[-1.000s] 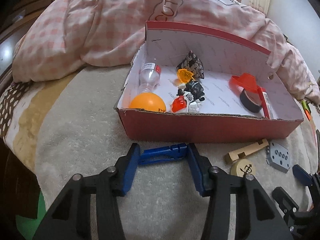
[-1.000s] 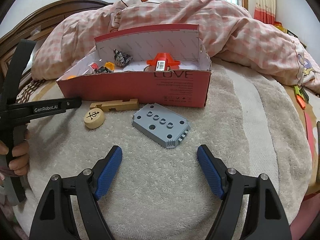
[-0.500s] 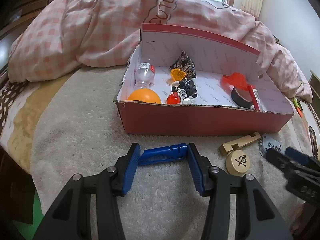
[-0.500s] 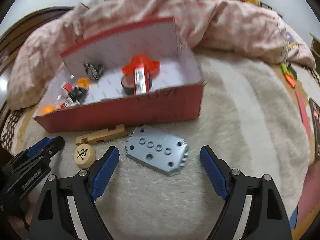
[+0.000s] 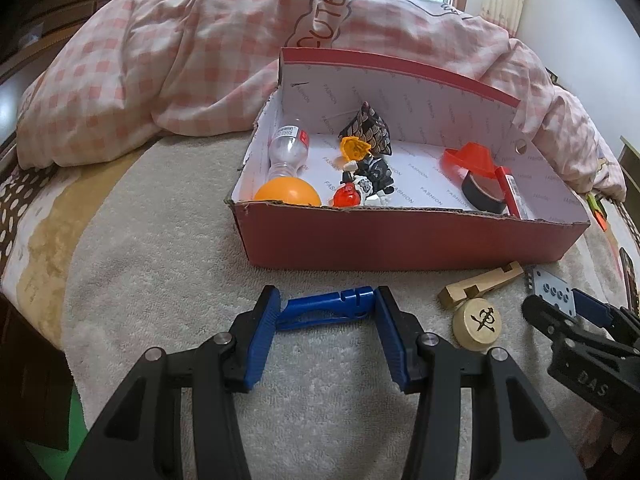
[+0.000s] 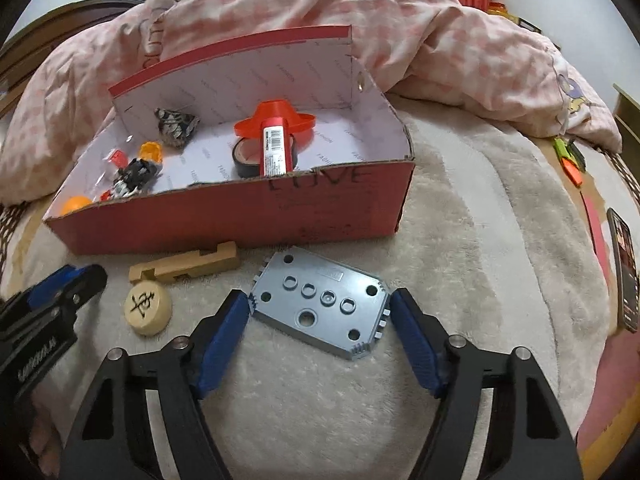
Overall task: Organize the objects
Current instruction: 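Grasp the grey metal plate with the right gripper while the left holds the blue piece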
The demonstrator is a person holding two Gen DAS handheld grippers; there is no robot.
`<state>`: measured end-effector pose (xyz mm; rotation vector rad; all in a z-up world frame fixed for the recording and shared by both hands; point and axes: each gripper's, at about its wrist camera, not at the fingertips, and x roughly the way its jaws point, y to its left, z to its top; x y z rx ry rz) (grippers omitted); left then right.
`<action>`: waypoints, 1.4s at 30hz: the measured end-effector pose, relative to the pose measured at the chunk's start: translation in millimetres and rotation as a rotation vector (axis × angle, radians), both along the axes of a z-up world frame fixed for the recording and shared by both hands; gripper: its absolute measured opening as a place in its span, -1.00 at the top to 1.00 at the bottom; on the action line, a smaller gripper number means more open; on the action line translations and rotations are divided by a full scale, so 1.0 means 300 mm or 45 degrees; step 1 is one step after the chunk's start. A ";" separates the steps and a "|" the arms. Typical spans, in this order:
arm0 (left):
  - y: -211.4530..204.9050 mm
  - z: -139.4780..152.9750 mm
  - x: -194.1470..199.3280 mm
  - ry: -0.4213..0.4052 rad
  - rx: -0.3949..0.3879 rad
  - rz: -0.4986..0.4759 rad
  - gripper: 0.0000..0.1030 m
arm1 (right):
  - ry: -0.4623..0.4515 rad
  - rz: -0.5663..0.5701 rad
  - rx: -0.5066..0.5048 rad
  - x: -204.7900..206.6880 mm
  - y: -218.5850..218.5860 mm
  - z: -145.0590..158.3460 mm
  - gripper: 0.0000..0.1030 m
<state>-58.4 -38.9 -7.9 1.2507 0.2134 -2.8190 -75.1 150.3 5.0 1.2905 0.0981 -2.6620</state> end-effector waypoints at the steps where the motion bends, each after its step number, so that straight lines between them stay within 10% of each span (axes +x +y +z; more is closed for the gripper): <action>1: 0.001 0.000 0.000 -0.001 -0.003 0.000 0.06 | 0.006 0.017 0.002 0.006 0.004 -0.001 -0.45; 9: 0.007 -0.004 0.000 -0.004 -0.025 -0.003 0.07 | 0.062 0.260 0.055 0.081 0.011 -0.006 -0.45; 23: 0.019 -0.012 -0.002 -0.003 -0.051 0.001 0.06 | 0.088 0.147 0.005 0.071 -0.008 -0.035 -0.70; 42: 0.048 0.000 0.063 -0.006 -0.056 -0.041 0.07 | 0.139 0.174 -0.044 0.100 0.040 -0.035 -0.45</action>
